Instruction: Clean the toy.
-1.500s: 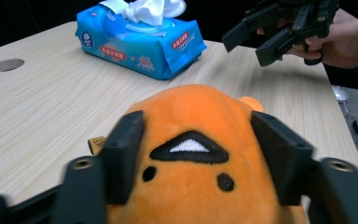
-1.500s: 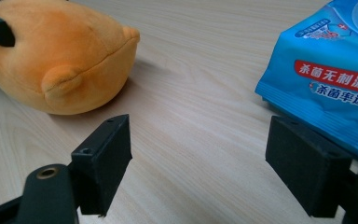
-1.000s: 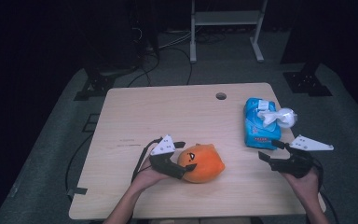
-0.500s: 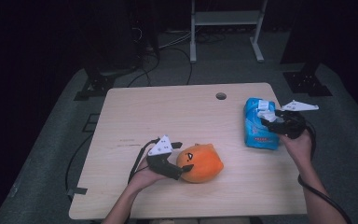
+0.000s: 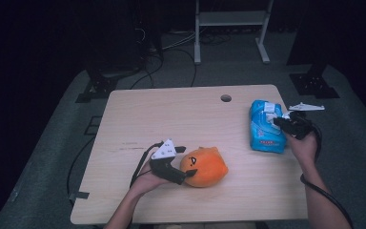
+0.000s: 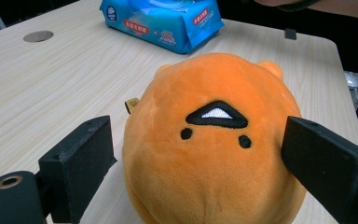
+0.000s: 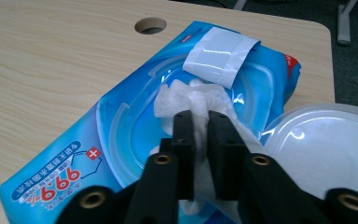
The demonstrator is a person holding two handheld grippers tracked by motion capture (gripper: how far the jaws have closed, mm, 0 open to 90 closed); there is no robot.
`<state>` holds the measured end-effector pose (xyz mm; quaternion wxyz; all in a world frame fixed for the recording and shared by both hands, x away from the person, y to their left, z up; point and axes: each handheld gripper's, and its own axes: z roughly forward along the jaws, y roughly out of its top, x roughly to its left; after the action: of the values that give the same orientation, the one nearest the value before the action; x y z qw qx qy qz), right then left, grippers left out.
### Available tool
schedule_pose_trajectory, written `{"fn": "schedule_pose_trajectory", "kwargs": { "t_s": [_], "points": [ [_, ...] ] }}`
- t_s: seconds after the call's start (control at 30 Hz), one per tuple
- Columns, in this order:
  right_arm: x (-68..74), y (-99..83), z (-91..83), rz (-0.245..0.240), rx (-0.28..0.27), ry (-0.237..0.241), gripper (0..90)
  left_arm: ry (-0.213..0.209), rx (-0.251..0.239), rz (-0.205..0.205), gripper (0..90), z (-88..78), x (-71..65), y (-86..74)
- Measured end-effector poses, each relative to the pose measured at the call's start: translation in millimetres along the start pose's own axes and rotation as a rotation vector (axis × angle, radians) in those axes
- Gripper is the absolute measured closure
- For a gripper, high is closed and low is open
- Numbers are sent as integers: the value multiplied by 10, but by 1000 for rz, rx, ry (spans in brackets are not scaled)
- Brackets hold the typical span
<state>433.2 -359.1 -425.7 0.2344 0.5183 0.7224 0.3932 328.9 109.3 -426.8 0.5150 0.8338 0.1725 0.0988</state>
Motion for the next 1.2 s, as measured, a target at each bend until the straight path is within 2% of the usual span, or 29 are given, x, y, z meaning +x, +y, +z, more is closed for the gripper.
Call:
{"fn": "schedule_pose_trajectory", "kwargs": {
  "t_s": [0.13, 0.17, 0.3, 0.33, 0.37, 0.47, 0.5, 0.57, 0.6, 0.63, 0.67, 0.7, 0.73, 0.83, 0.87, 0.9, 0.93, 0.97, 1.0, 1.07, 1.17, 1.2],
  "points": [
    [-15, -14, -75, 19, -10, 31, 847, -9, 13, -8, 94, -18, 17, -13],
    [-20, -31, -127, 31, -23, 54, 852, -11, 15, -7, 94, -19, 22, -17],
    [2, -47, -225, 31, -51, 88, 855, -5, 12, -9, 94, -37, 37, -20],
    [48, -39, -306, 17, -67, 112, 855, -5, 12, -9, 94, -43, 41, -23],
    [48, -39, -306, 17, -67, 112, 855, -5, 15, -7, 94, -49, 45, -27],
    [149, -4, -464, -18, -92, 151, 854, -5, 20, -5, 94, -62, 51, -38],
    [242, 18, -571, -44, -103, 180, 854, -6, 21, -6, 94, -64, 53, -40],
    [280, 22, -608, -54, -102, 194, 853, -5, 18, -9, 95, -70, 53, -43],
    [407, 21, -702, -97, -96, 228, 853, -8, 17, -4, 116, -76, 53, -44],
    [407, 21, -702, -97, -96, 228, 853, -13, 16, 1, 116, -80, 54, -44],
    [520, 5, -778, -113, -103, 272, 853, -21, 21, 1, 135, -90, 53, -43],
    [520, 5, -778, -113, -103, 272, 853, -21, 21, 1, 154, -90, 53, -43],
    [578, -6, -814, -124, -108, 297, 853, -29, 19, 0, 154, -95, 52, -45],
    [770, -44, -899, -158, -99, 389, 852, -44, 11, -5, 217, -94, 58, -50],
    [913, -75, -935, -181, -94, 439, 852, -49, 9, -6, 238, -92, 62, -55],
    [913, -75, -935, -181, -94, 439, 852, -52, 8, -7, 238, -89, 66, -60],
    [1055, -97, -948, -214, -79, 485, 852, -54, 10, -9, 244, -86, 69, -64],
    [1055, -97, -948, -214, -79, 485, 852, -55, 12, -7, 244, -86, 71, -66],
    [1112, -106, -949, -222, -76, 504, 852, -58, 10, -3, 255, -88, 72, -69],
    [1266, -125, -936, -254, -56, 576, 851, -62, 8, -5, 266, -82, 71, -69],
    [1470, -134, -895, -293, -26, 635, 851, -72, 10, -1, 266, -60, 64, -81],
    [1585, -127, -851, -324, -5, 661, 848, -78, 10, 1, 267, -48, 58, -84]
  ]
}}
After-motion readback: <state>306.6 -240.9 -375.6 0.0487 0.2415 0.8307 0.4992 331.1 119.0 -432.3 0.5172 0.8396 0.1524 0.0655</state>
